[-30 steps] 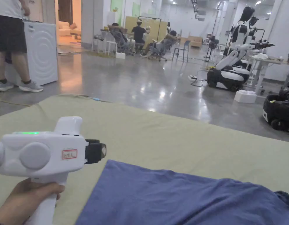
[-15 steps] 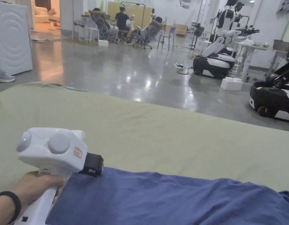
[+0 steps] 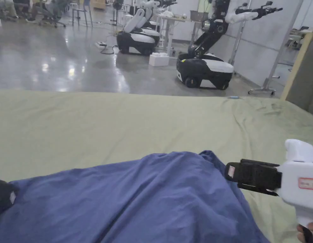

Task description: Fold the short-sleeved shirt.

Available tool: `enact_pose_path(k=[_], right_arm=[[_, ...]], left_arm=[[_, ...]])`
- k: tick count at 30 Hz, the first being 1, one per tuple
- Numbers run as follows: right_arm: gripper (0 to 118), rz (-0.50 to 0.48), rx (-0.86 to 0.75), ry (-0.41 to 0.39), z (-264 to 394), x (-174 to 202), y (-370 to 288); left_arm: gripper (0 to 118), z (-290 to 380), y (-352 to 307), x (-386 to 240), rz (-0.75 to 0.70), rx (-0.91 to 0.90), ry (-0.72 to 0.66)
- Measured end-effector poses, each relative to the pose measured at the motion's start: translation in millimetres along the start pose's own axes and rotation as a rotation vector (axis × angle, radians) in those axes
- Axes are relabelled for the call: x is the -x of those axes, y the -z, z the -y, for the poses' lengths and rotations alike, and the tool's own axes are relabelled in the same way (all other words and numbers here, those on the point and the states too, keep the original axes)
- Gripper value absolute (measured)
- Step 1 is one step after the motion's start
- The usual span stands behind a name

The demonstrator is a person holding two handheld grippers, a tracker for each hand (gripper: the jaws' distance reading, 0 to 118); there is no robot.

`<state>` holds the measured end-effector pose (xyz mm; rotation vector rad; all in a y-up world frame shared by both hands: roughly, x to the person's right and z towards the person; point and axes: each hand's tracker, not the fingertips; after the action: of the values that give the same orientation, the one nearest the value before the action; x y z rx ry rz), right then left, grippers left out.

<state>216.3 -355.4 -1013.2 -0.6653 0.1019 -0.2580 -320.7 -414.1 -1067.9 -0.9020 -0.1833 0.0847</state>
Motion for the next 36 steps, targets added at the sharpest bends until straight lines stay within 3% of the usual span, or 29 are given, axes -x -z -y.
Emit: enact_pose_path(k=[1,5,8,9,10,11,12,13,14,15,17,21,30,36], right_arm=[[112,0.036,0.026,-0.013,-10,-3,20],[111,0.185,0.103,-0.100,-39,-4,94],[103,0.269,0.190,-0.113,-45,0,124],[94,0.283,0.235,-0.106,-43,2,129],[74,0.271,0.279,-0.109,-42,4,134],[43,0.237,0.337,-0.119,-39,6,137],[36,0.211,0.374,-0.134,-35,10,142],[16,0.275,0.322,-0.180,-31,18,138],[8,0.311,0.313,-0.227,-33,25,137],[6,0.321,0.328,-0.261,-35,27,138],[6,0.297,0.308,-0.243,-36,31,124],[6,0.153,0.180,-0.154,-50,29,60],[6,0.011,-0.160,-0.265,-69,71,-160],[6,0.013,-0.368,-0.315,-85,92,-273]], left_arm=[[4,0,-1,3,0.011,0.000,-0.025],[4,2,0,6,0.022,-0.005,-0.046],[4,4,1,6,0.021,-0.015,-0.040],[4,4,1,6,0.024,-0.017,-0.042],[4,4,1,8,0.029,-0.017,-0.048],[4,4,1,9,0.033,-0.017,-0.055],[4,2,1,9,0.036,-0.017,-0.061],[4,2,1,9,0.036,-0.018,-0.068],[4,3,1,8,0.032,-0.020,-0.074],[4,4,-2,6,0.027,-0.025,-0.078],[4,5,-9,2,0.014,-0.043,-0.081],[4,2,-49,-4,0.014,-0.094,-0.047],[4,-14,-232,-21,0.051,-0.390,-0.045],[4,-24,-340,-33,-0.017,-0.575,-0.014]])
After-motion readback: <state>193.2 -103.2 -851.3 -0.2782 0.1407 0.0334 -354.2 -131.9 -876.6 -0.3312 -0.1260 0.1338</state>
